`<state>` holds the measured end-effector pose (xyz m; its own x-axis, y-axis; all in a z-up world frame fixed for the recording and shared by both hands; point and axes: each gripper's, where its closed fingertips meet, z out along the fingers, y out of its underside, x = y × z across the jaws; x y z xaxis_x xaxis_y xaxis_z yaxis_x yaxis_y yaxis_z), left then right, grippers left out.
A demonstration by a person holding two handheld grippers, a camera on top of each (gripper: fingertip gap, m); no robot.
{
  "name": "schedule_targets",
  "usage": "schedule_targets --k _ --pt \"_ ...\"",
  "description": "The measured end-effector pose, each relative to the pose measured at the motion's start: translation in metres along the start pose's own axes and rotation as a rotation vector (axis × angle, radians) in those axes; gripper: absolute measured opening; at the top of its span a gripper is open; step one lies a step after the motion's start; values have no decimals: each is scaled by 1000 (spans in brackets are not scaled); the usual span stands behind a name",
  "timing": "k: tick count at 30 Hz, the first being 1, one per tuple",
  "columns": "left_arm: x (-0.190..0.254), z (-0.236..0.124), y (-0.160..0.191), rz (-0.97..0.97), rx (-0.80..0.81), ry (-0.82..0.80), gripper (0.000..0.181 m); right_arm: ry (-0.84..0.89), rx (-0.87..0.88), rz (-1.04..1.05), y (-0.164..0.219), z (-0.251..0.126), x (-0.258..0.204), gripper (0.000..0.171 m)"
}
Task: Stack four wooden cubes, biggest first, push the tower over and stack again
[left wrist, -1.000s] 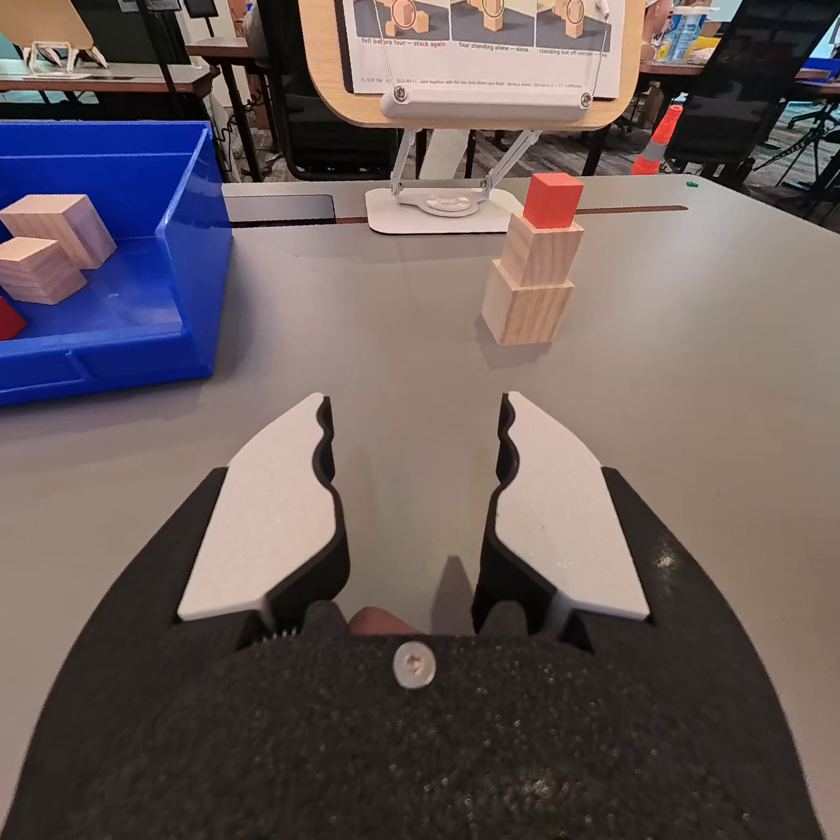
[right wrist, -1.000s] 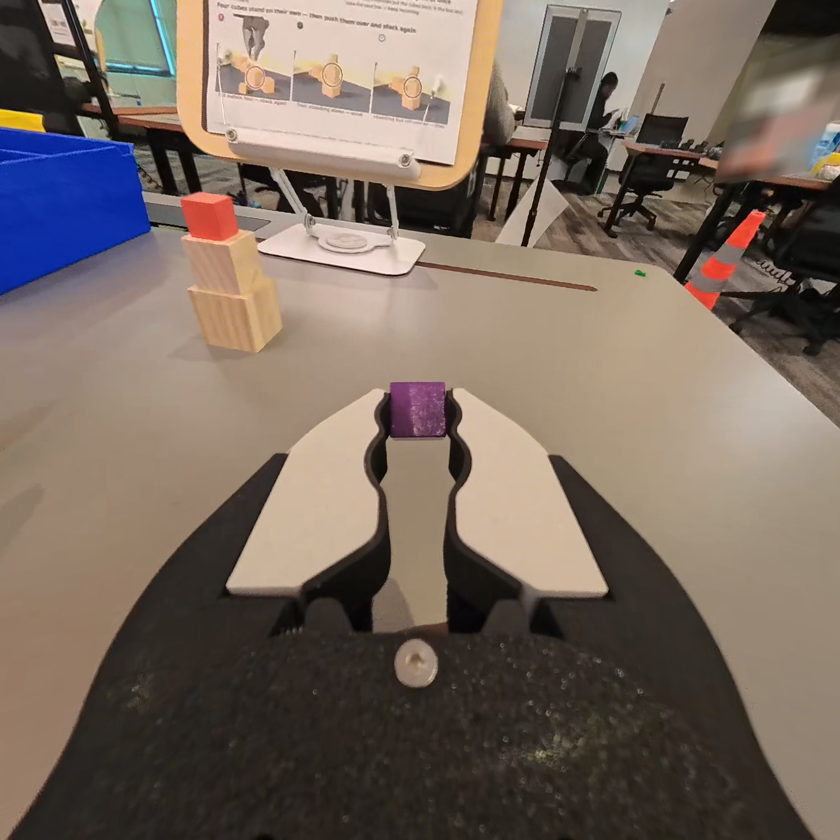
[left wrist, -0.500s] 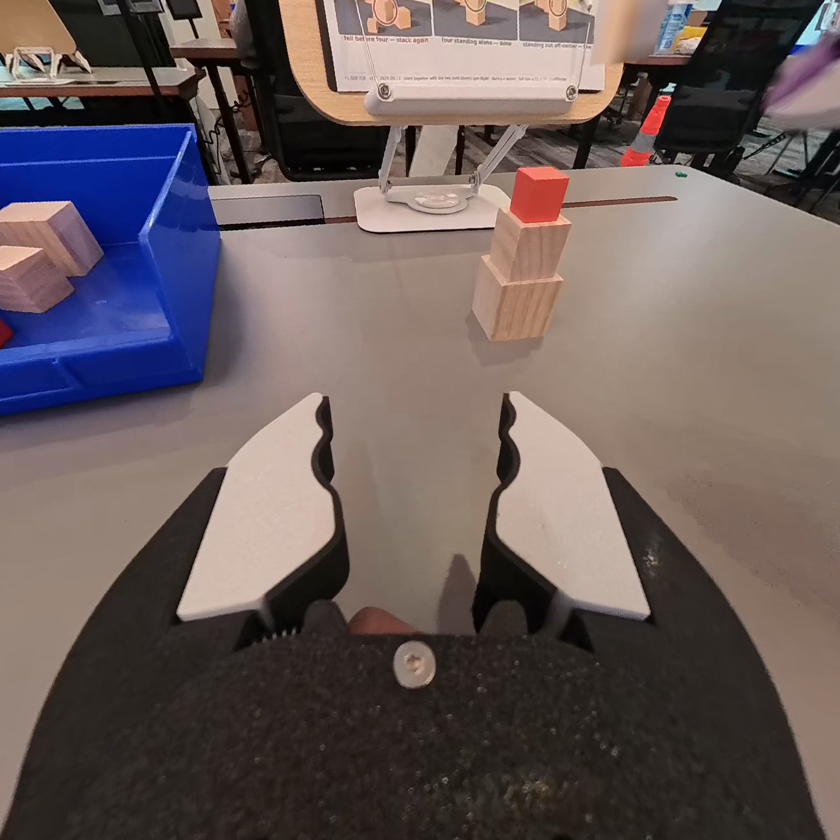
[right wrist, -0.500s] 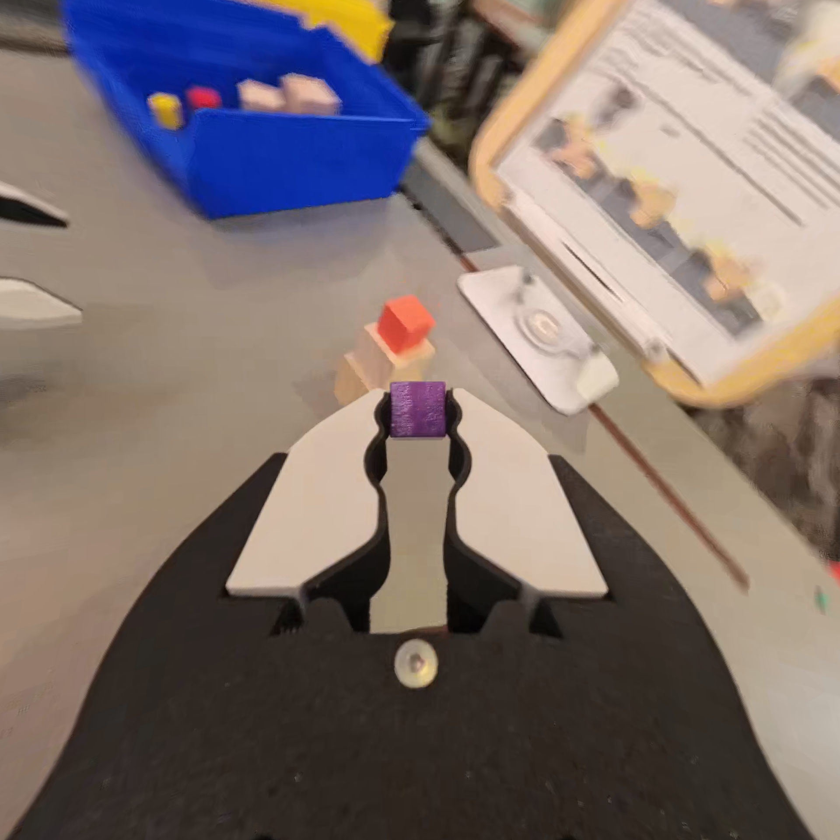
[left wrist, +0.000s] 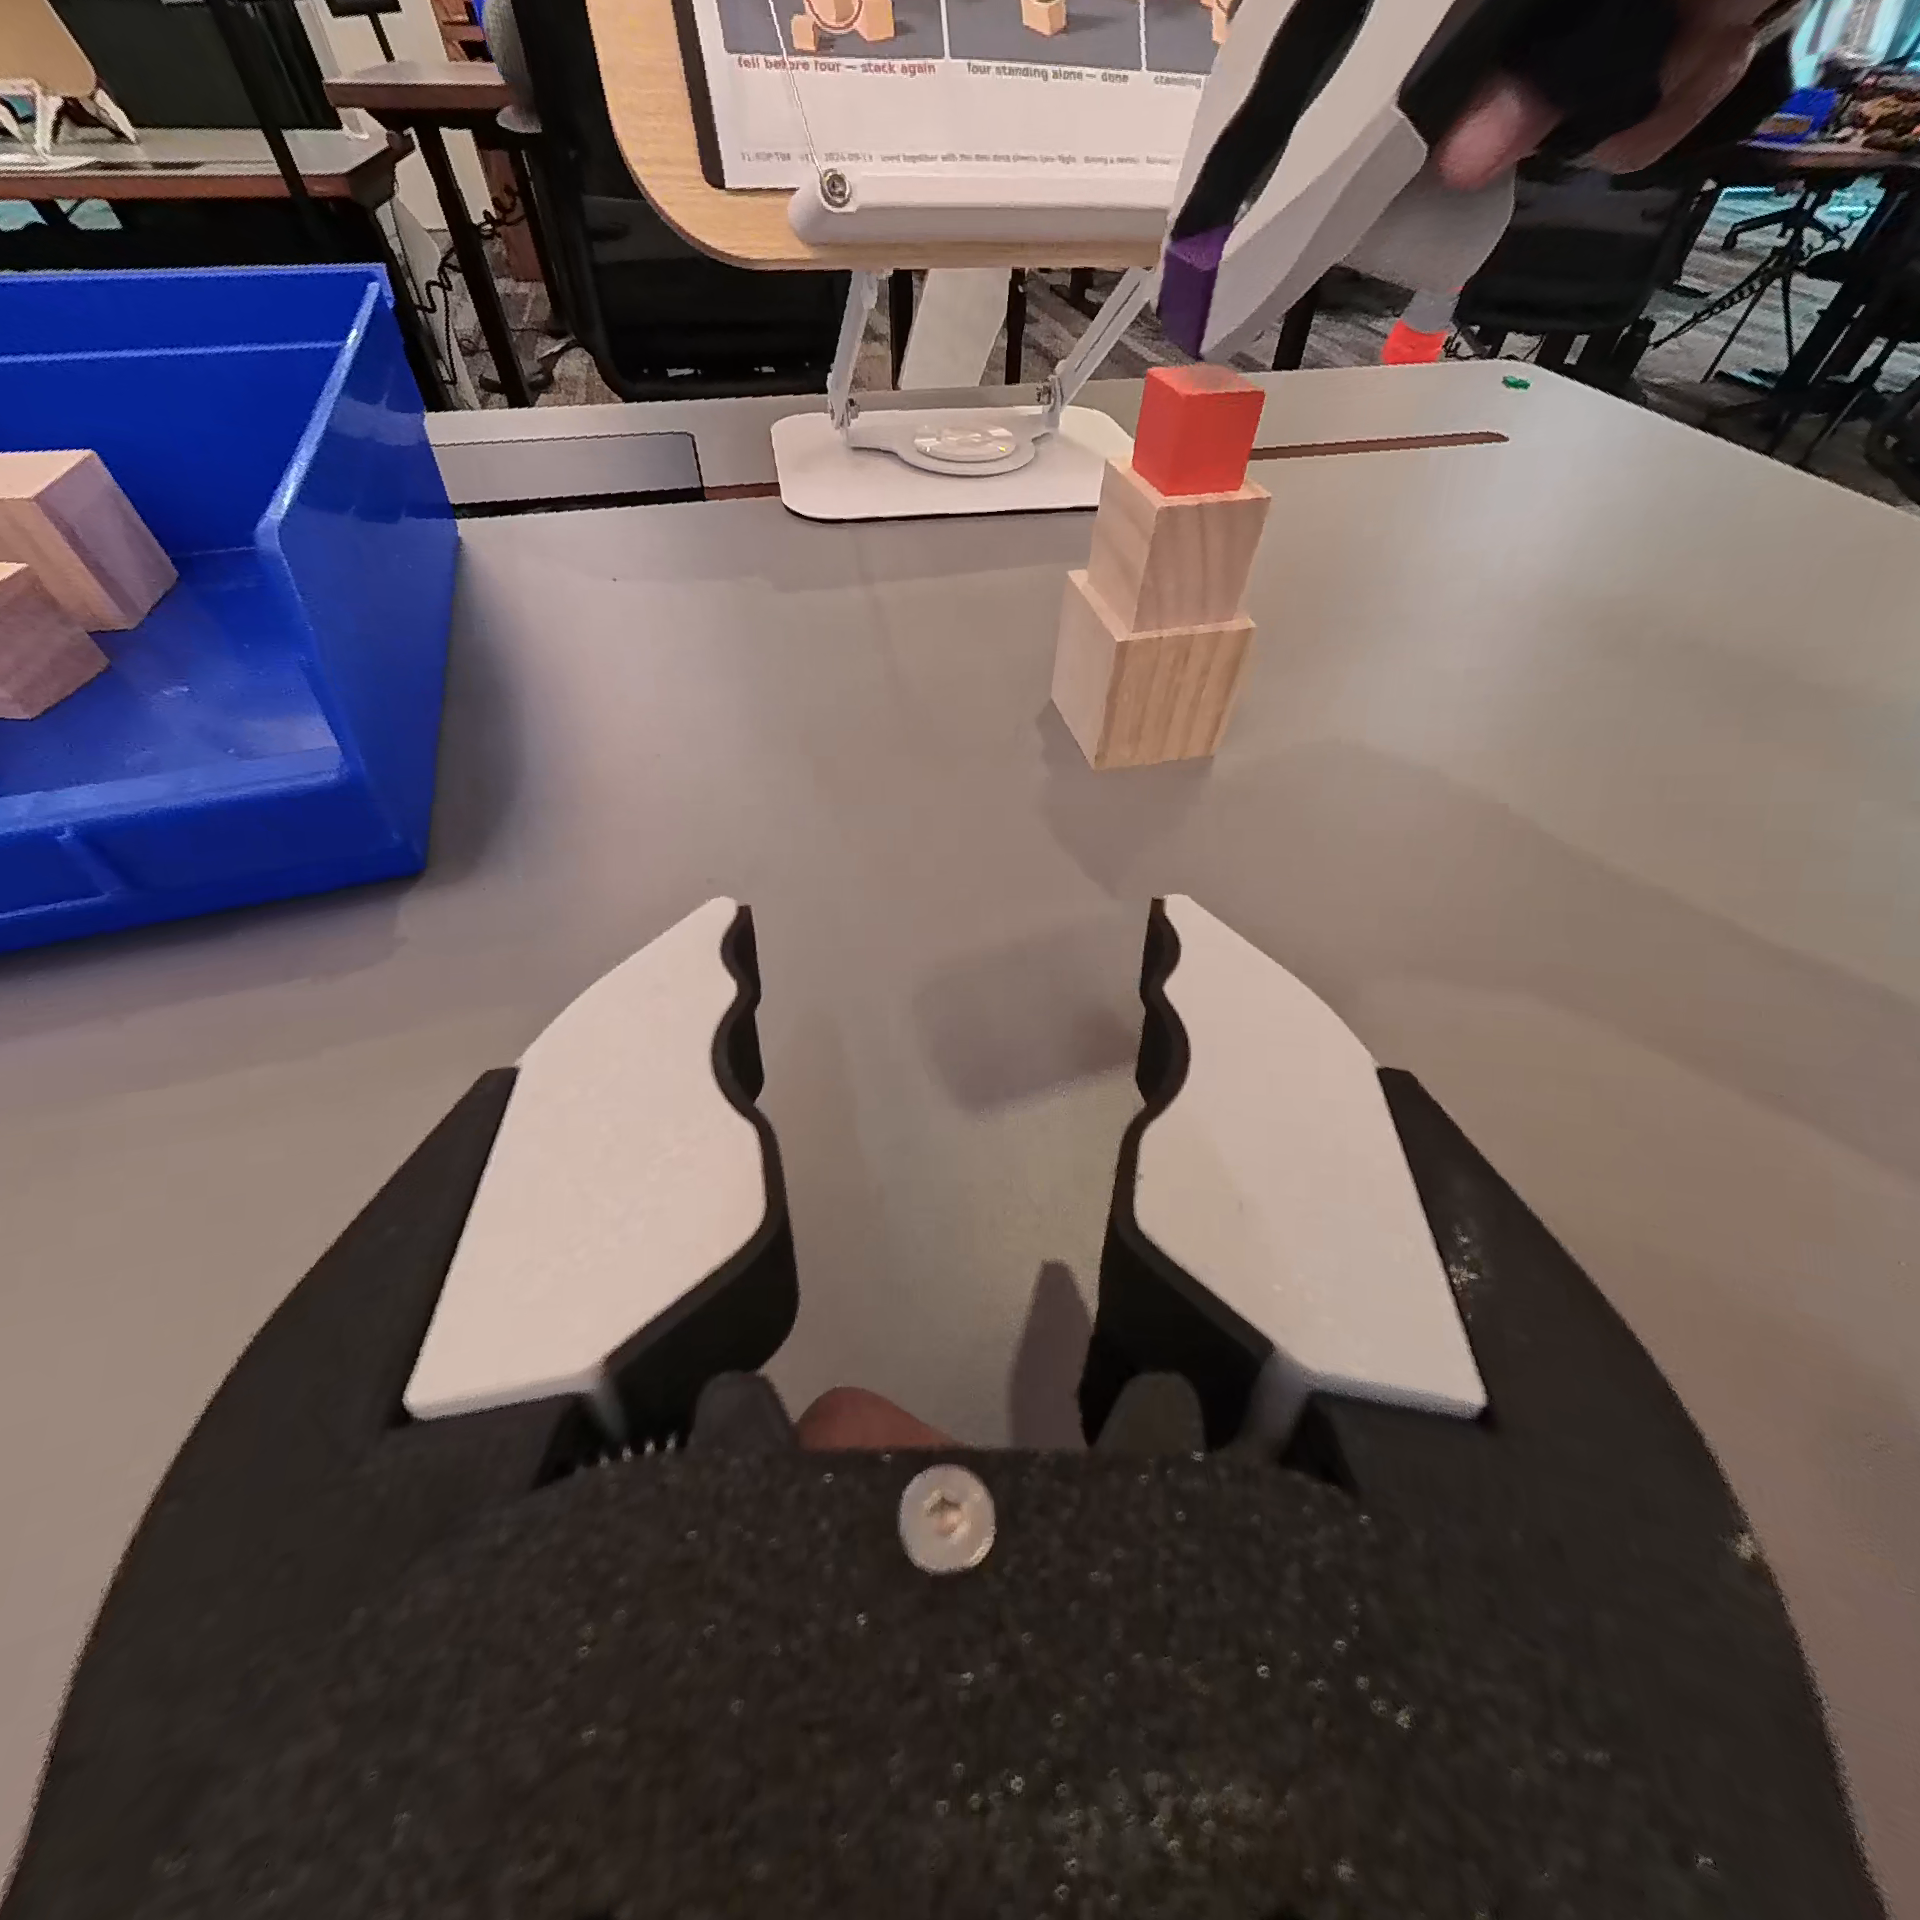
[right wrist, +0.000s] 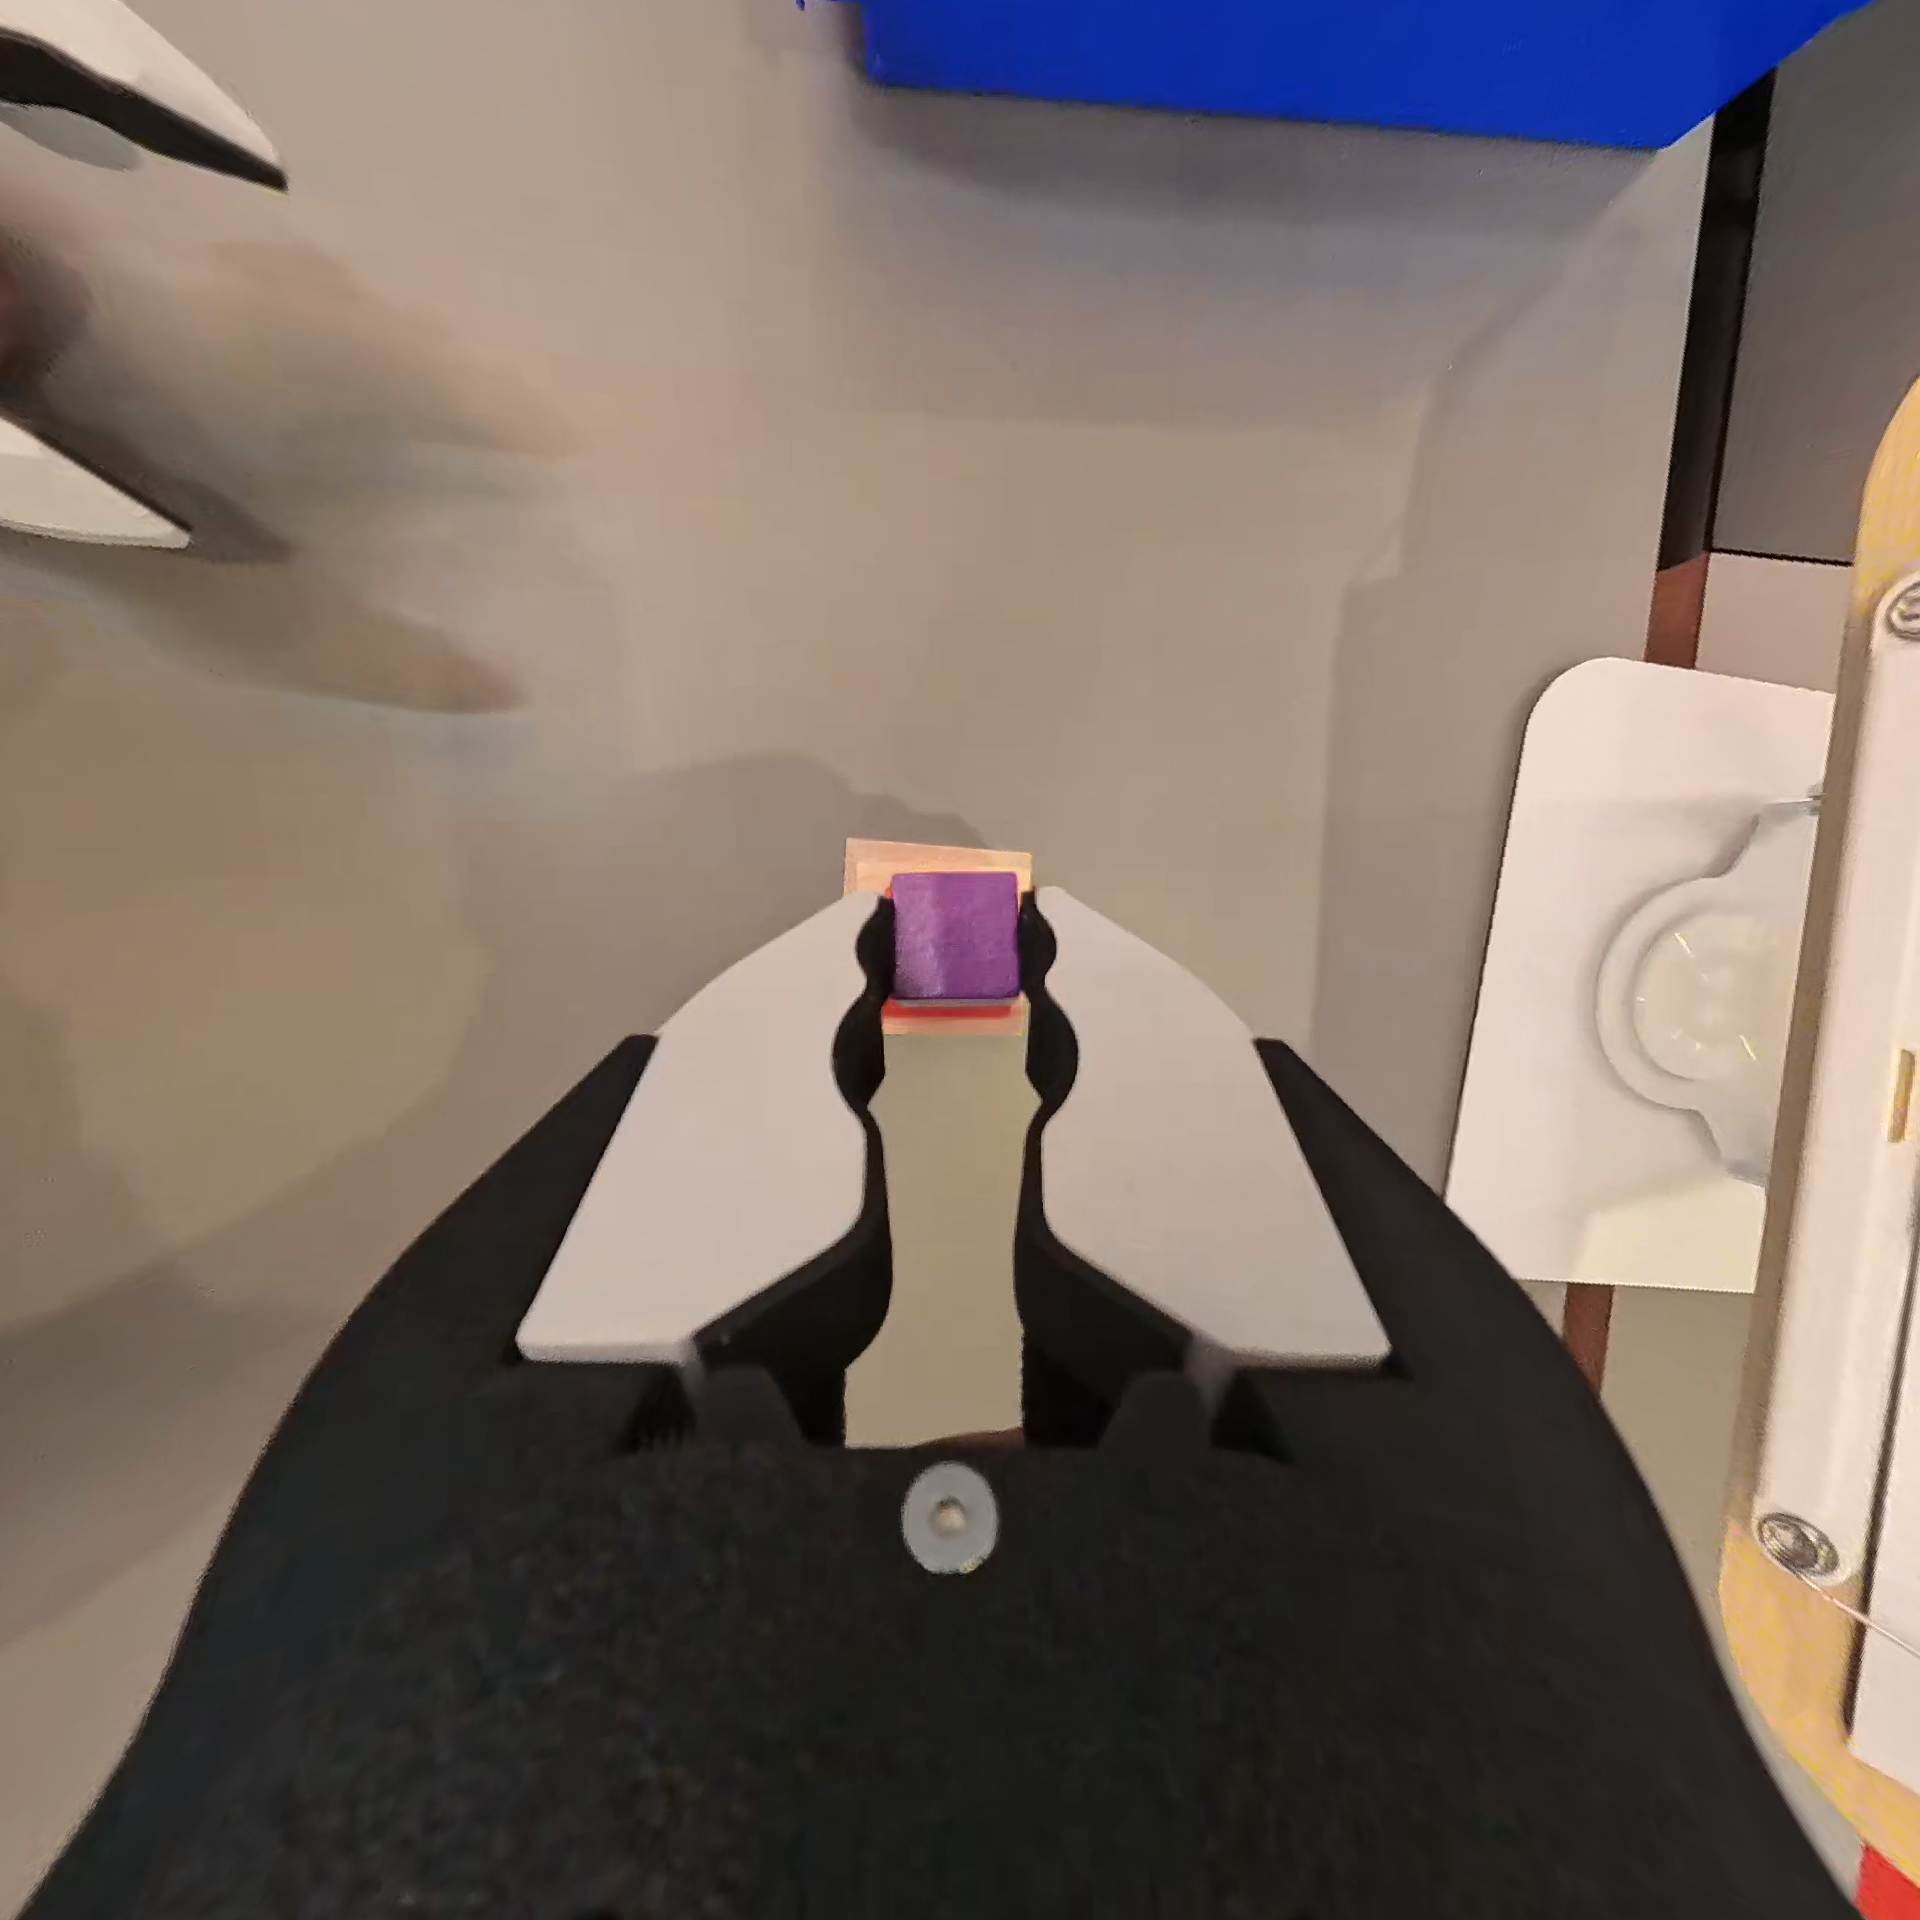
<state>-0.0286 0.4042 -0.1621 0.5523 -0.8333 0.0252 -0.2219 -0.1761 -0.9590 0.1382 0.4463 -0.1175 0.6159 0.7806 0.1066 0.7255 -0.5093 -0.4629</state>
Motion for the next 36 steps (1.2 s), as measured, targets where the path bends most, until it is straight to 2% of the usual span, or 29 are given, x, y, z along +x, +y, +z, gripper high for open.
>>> schedule_targets --k 19,26,30,33,34,36 --pt "2 2 2 0 -16 12 70 -71 68 85 5 6 0 23" --pt "2 2 3 5 -22 5 71 -41 140 101 -2 -7 4 43" --pt "1 5 6 3 -50 2 71 124 259 94 -18 -43 6 43" --pt "1 6 7 -1 -56 0 72 381 346 78 -15 -73 -4 51" --pt "0 6 6 -2 -51 -4 72 482 377 78 -9 -82 -11 58" --pt "0 5 5 -1 -47 -7 72 677 410 118 15 -98 -24 61"
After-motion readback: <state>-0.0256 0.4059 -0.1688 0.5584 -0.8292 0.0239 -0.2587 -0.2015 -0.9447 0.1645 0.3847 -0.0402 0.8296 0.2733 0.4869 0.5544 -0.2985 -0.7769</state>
